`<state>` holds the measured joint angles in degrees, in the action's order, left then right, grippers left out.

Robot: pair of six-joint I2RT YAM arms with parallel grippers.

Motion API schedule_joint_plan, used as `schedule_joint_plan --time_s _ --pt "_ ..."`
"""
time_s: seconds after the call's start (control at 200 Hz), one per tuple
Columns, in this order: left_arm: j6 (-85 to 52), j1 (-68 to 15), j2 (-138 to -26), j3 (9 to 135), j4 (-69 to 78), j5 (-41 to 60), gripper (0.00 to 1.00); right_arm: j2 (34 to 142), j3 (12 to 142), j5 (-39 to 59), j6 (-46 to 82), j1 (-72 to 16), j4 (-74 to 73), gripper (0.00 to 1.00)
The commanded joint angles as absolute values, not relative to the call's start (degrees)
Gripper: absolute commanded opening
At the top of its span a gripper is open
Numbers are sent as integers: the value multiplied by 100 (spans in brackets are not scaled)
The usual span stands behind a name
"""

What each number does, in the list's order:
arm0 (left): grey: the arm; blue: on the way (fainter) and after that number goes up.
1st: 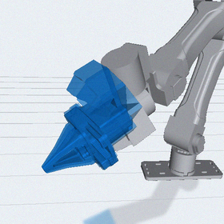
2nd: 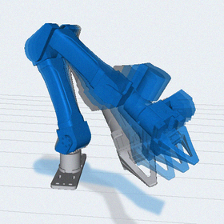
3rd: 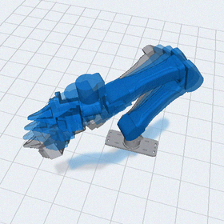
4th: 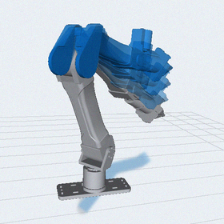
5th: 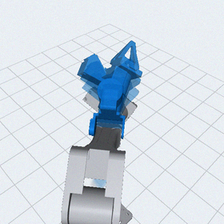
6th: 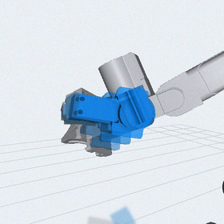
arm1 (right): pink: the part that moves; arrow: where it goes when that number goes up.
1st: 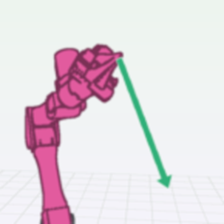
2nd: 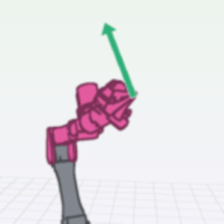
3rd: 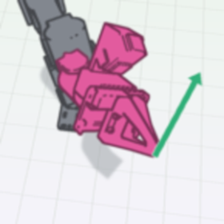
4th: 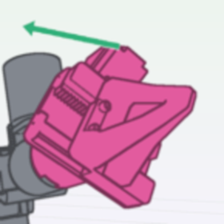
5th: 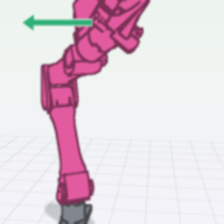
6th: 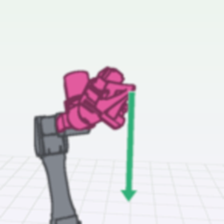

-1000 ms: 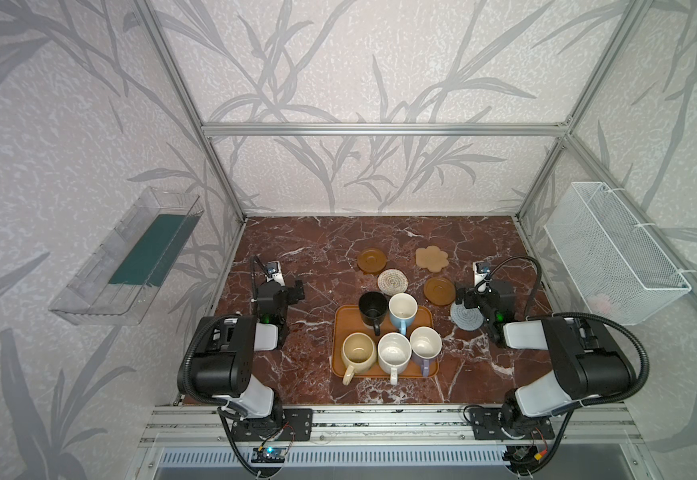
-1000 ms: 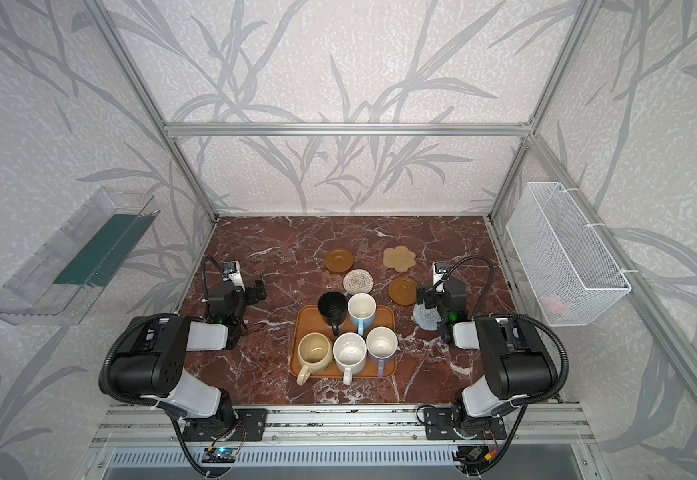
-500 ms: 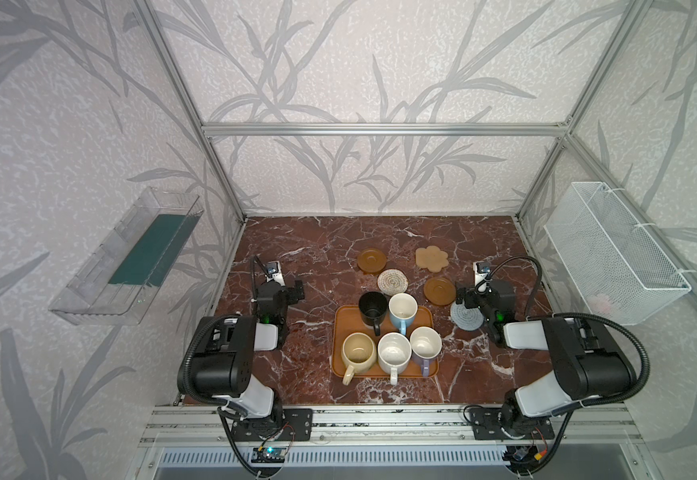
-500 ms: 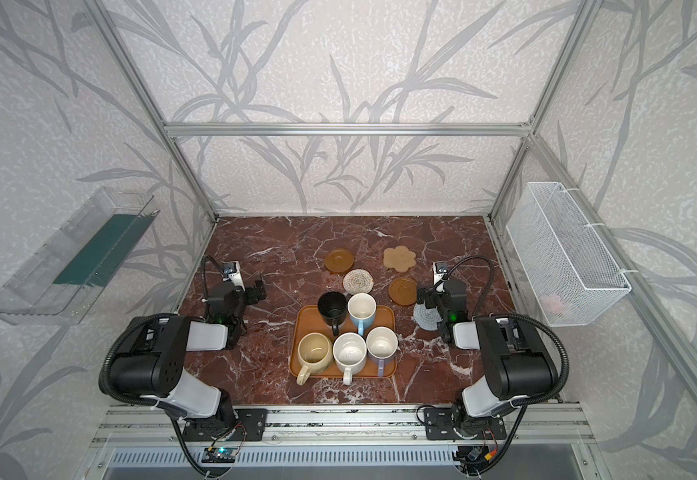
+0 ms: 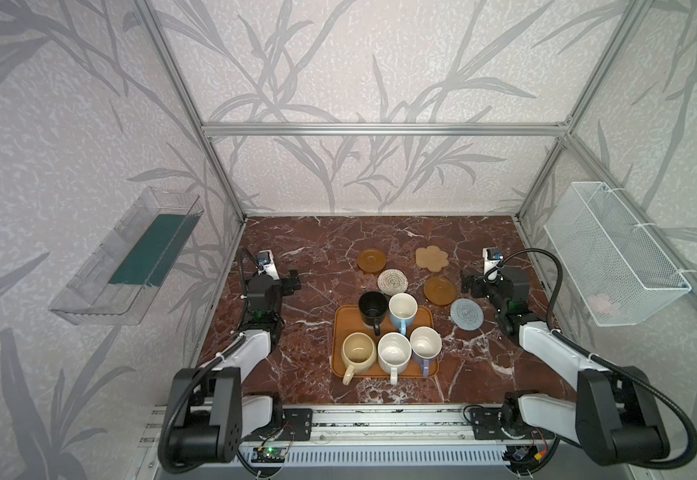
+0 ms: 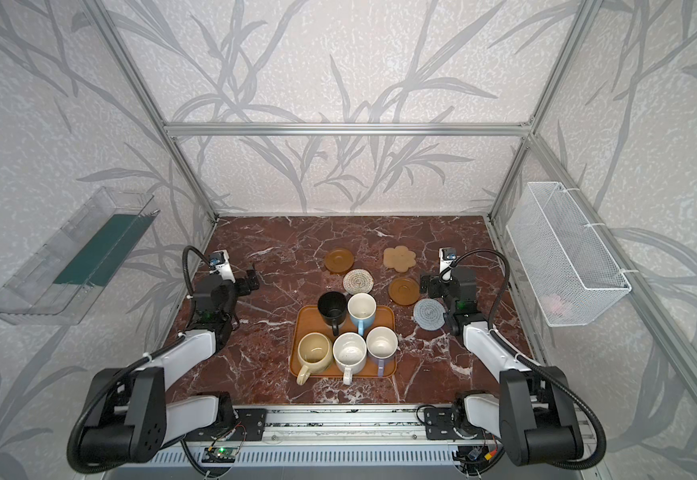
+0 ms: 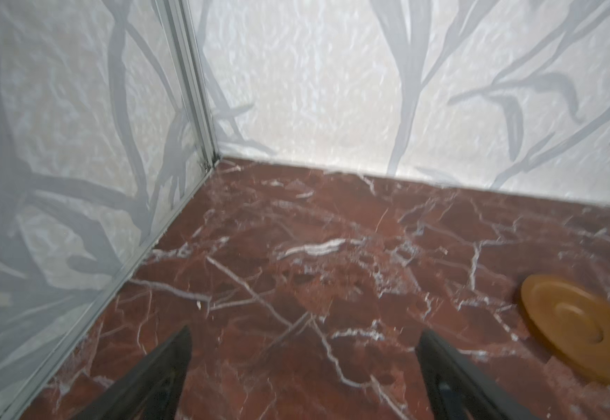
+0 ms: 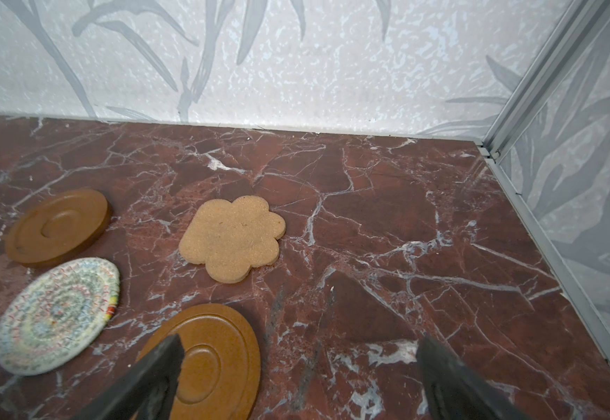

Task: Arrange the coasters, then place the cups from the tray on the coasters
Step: 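Reach left gripper to small brown wooden coaster while right gripper reaches toward cork flower coaster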

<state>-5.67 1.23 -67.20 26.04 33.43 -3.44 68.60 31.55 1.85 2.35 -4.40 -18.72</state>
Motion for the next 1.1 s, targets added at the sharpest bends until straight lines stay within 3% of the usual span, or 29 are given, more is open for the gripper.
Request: schedule_joint_plan --time_s 0.0,0.215,0.44,0.665,1.095 --pt "-1230 80 -6314 3242 2021 71 99 6668 3569 591 714 -457 -561 99" --pt "-2681 1 -6168 4077 710 894 99 6540 3897 1263 1342 -513 -38 99" --pt "-3112 -384 -6548 4815 -375 898 99 6604 4371 779 1211 -1146 414 99" --pt "-3002 -1116 -7661 5984 -1827 802 99 6778 4765 752 1248 -1248 558 99" --pt "-2511 -1602 -10198 7838 -2807 1159 95 7775 5576 1315 788 -1248 764 99"
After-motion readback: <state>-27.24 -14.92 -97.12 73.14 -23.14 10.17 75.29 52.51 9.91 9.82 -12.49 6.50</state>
